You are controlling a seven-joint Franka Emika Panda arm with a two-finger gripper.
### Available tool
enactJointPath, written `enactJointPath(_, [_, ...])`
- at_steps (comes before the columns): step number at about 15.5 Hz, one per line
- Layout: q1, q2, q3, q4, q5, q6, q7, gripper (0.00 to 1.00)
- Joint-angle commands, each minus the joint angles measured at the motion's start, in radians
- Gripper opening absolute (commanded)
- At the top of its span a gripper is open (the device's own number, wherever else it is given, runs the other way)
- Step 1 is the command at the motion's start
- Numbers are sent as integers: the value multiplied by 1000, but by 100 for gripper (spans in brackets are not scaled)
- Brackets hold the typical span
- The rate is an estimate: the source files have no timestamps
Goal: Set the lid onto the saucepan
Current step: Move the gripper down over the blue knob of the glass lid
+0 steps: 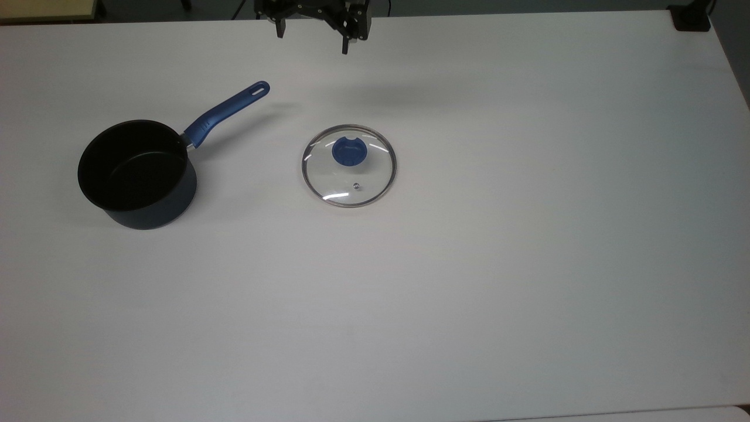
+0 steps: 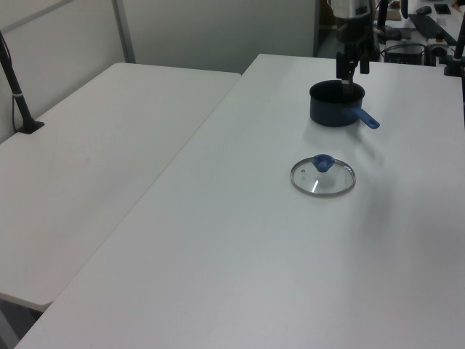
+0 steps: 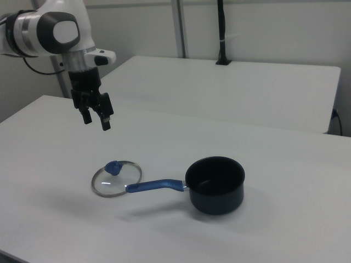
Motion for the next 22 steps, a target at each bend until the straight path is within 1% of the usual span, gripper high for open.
enactJointPath(1, [6,41,-3,30,15,-61,115,100])
enactJointPath(3, [6,74,-3,35,15,-78,208,100])
enactJointPath(6, [1,75,-3,35,19,-72,360,100])
enactJointPath(9, [12,80,-1,27,21,-55,538,100])
enactJointPath(12, [16,103,6,1,22,22,777,100])
enactJointPath(14, [18,85,6,-62,22,103,958,100])
enactJointPath(16, [19,80,9,-99,22,157,1102,100])
enactJointPath(18, [44,82,8,-148,22,241,1240,100])
enactJointPath(19, [50,82,9,-180,22,284,1291,100])
enactJointPath(22, [65,83,8,-254,22,399,1371,100])
